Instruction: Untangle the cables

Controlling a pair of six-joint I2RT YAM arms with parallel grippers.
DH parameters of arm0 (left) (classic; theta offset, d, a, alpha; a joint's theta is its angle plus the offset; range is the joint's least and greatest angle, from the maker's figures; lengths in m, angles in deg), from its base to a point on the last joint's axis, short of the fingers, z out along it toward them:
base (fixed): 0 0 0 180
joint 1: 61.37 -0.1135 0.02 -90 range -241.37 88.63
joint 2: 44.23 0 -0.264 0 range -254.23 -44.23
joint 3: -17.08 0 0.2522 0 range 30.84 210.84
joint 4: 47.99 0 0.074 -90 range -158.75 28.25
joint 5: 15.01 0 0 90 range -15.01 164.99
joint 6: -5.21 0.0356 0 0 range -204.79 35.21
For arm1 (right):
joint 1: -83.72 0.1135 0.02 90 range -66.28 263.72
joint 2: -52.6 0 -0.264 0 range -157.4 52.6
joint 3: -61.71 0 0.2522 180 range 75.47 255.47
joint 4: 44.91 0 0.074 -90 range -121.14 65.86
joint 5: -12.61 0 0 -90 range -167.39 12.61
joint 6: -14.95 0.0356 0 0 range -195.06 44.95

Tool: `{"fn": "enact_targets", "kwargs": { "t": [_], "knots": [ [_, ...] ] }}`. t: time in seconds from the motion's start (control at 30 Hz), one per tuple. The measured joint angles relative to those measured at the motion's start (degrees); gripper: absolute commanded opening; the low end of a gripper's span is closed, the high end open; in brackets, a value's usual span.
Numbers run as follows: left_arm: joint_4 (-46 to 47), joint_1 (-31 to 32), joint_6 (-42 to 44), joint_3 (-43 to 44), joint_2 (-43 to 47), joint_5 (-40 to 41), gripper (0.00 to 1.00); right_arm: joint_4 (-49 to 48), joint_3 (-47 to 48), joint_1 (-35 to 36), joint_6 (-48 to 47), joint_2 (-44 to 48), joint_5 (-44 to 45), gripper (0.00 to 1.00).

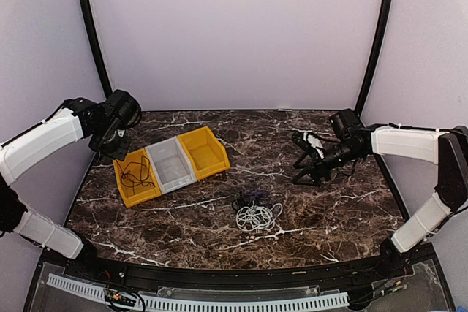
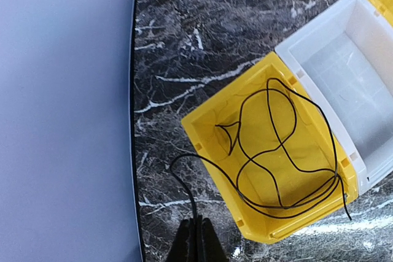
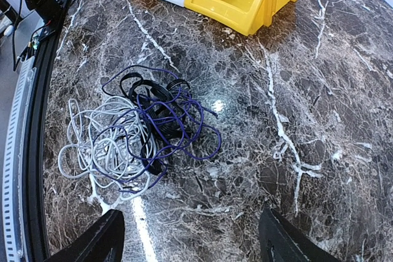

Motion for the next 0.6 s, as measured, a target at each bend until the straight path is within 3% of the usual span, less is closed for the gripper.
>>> {"fn": "enact_targets", "kwargs": {
  "t": [0.13,0.6],
  "knots": [
    [2.34,0.00,0.11,-2.60,-4.20,-2.49,0.00,0.02,0.00,0.00,-0.22,0.00,0.00,0.77],
    [19.30,0.00,-1.27,-11.52,-4.55,-14.08,0.00,0.70,0.00,0.00,-1.01,-0.04,0.02,0.77]
  ]
}}
